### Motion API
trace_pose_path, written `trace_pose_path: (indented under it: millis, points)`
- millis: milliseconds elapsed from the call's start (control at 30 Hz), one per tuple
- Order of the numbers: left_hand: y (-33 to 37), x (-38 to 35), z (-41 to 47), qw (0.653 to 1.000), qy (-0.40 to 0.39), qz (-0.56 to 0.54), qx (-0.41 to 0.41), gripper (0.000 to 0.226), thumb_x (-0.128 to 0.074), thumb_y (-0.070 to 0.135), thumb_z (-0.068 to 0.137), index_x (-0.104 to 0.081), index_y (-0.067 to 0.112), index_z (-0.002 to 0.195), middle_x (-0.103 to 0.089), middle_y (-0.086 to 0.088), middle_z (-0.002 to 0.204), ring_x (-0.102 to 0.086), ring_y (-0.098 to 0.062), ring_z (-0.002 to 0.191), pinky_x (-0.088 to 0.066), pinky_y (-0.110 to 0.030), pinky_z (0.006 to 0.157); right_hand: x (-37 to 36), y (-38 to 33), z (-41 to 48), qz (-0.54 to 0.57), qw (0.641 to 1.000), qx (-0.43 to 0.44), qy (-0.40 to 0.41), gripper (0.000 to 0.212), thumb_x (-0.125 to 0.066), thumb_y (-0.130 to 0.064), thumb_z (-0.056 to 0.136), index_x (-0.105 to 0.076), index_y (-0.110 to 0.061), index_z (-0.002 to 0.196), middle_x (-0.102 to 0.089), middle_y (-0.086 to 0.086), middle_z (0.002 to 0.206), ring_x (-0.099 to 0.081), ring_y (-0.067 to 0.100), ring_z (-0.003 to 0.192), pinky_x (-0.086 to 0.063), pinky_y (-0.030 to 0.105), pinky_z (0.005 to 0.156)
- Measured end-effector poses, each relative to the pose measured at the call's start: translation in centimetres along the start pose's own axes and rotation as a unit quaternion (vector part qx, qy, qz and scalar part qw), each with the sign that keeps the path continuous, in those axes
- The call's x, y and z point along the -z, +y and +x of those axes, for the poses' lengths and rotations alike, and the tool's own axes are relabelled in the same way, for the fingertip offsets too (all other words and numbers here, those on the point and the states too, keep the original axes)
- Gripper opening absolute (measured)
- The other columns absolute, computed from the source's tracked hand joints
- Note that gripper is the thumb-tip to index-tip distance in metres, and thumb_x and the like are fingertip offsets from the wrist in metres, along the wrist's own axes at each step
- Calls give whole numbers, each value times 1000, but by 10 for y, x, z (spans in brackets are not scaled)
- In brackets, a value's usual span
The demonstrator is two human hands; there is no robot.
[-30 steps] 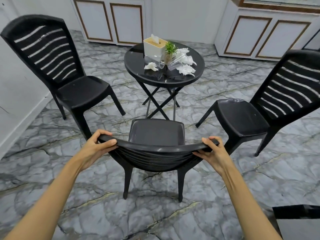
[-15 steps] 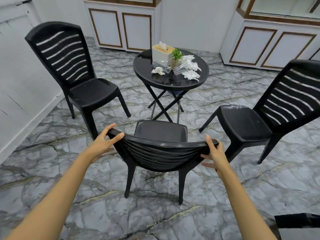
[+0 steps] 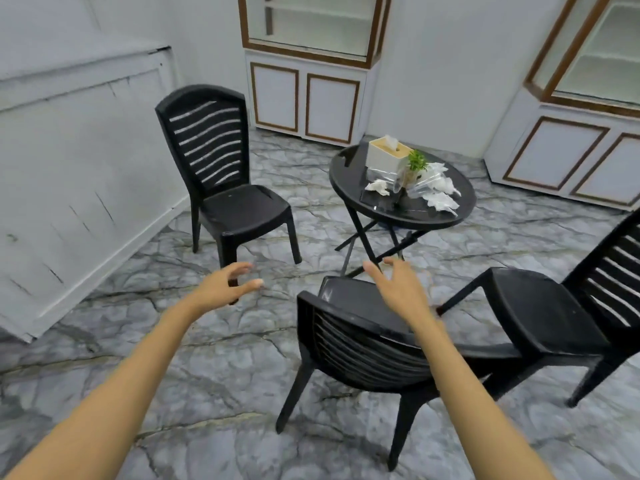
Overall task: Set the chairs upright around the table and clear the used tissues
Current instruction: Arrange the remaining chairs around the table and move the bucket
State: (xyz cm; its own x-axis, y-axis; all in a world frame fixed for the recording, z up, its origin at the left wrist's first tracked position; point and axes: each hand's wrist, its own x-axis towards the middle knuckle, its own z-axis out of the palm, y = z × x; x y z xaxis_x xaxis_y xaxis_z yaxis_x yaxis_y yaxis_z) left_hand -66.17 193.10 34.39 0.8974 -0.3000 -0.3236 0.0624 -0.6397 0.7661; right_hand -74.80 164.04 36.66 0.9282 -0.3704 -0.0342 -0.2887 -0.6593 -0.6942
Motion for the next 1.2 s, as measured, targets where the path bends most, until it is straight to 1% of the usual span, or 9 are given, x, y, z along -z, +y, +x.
trace_pose_path:
  millis: [233,333,467,600,700,800,933,1033,1200]
  points:
    - [-71,112,62,974,-51,217,30,60,-58,53,82,-49,17,130,-57,-7,130,-54,-23,118,-44,-35,99,-170,-145,72,-147,956,90,-238,62,-45,-56,92,-46,-4,127,-52,12,129,-51,30,117,-44,40,86]
    - [-97,156,83,969,-55,237,43,54,-56,47,86,-48,13,127,-59,-9,124,-56,-24,109,-44,-32,91,-230,-186,98,-181,936,86,-290,51,-45,-57,91,-48,-9,107,-52,7,99,-52,26,99,-39,38,76]
    - [-134,201,107,964,-45,257,47,49,-56,49,86,-52,12,118,-61,-8,104,-51,-18,85,-43,-30,75,-292,-225,122,-210,924,85,-308,49,-46,-56,91,-46,-9,105,-50,7,92,-50,27,89,-41,38,70]
    - [-168,239,133,970,-48,234,48,45,-57,46,86,-54,11,113,-53,-2,93,-50,-17,83,-37,-26,71,-346,-255,145,-224,912,90,-332,50,-44,-56,92,-46,-10,112,-53,16,120,-51,31,100,-38,38,76]
    - [-191,271,160,974,-58,212,53,46,-57,47,85,-55,12,115,-54,-2,95,-51,-16,87,-38,-25,74,-376,-276,169,-227,905,90,-349,42,-43,-57,92,-38,-17,82,-47,9,97,-44,25,81,-37,34,65]
    - [-206,309,196,974,-67,209,63,49,-57,50,84,-54,14,117,-55,-3,100,-52,-15,91,-39,-24,77,-401,-302,204,-213,910,77,-346,45,-44,-56,92,-36,-17,72,-42,3,78,-46,24,75,-36,32,60]
    - [-213,367,258,973,-69,216,48,48,-55,47,87,-54,11,118,-60,-9,110,-55,-18,97,-41,-25,81,-434,-339,269,-179,926,52,-329,46,-45,-61,89,-40,-16,79,-48,2,84,-49,26,89,-42,41,80]
    - [-215,410,305,972,-81,219,32,49,-55,47,87,-55,11,120,-61,-8,109,-57,-21,101,-42,-27,83,-457,-370,314,-146,937,25,-316,48,-45,-62,88,-41,-15,95,-51,8,104,-48,22,90,-42,39,81]
    - [-215,482,381,972,-80,219,-29,47,-55,45,87,-55,10,118,-57,-2,98,-52,-15,92,-38,-22,78,-493,-427,382,-103,952,-4,-289,48,-44,-63,88,-45,-15,95,-48,3,103,-49,22,90,-41,36,78]
